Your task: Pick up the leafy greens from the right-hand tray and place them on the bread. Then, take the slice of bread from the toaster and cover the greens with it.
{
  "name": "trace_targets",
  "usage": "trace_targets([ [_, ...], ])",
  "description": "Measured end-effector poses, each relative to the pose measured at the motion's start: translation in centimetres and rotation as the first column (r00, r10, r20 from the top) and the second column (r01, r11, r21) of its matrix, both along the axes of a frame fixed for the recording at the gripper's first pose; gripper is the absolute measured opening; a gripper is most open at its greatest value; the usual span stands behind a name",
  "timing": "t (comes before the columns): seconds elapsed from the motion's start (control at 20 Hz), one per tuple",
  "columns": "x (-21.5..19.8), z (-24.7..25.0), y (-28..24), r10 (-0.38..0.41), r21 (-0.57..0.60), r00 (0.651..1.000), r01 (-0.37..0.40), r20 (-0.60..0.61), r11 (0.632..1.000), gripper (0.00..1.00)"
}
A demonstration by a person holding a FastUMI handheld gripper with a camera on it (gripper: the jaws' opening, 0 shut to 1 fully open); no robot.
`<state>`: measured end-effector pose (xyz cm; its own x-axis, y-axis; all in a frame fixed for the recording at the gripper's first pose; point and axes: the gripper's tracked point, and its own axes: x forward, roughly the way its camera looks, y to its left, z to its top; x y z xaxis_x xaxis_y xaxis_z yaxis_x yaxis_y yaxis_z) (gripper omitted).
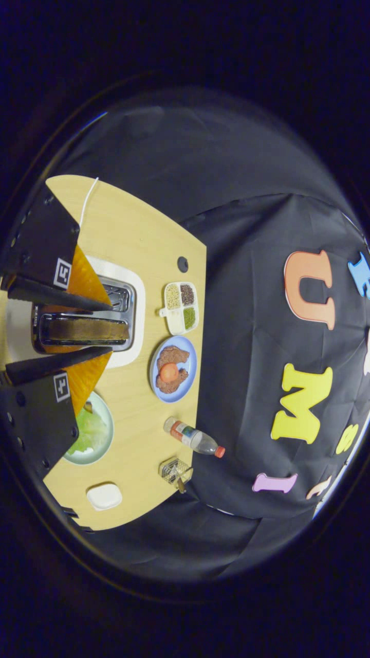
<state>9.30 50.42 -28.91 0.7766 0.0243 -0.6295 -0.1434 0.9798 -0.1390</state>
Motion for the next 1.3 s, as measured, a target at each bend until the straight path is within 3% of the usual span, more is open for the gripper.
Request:
trace_targets([
  [0.2, -0.3, 0.1, -0.6, 0.0, -0.018, 1.0, 0.0, -0.001, 1.0, 0.33],
  [0.25, -0.1, 0.3, -0.5, 0.005, -0.017, 1.0, -0.005, -0.005, 1.0, 0.15],
  [0.65, -2.2, 4.3, -0.7, 0.06, 0.08, 0.998, -0.062, 0.034, 0.995, 0.16],
  [1.0, -2.5, 10.2, -4.6, 0.059, 0.168, 0.993, -0.075, 0.098, 0.983, 0.16],
  [1.3, -1.4, 10.7, -10.3, -0.033, 0.223, 0.996, 0.014, 0.083, 0.975, 0.16],
])
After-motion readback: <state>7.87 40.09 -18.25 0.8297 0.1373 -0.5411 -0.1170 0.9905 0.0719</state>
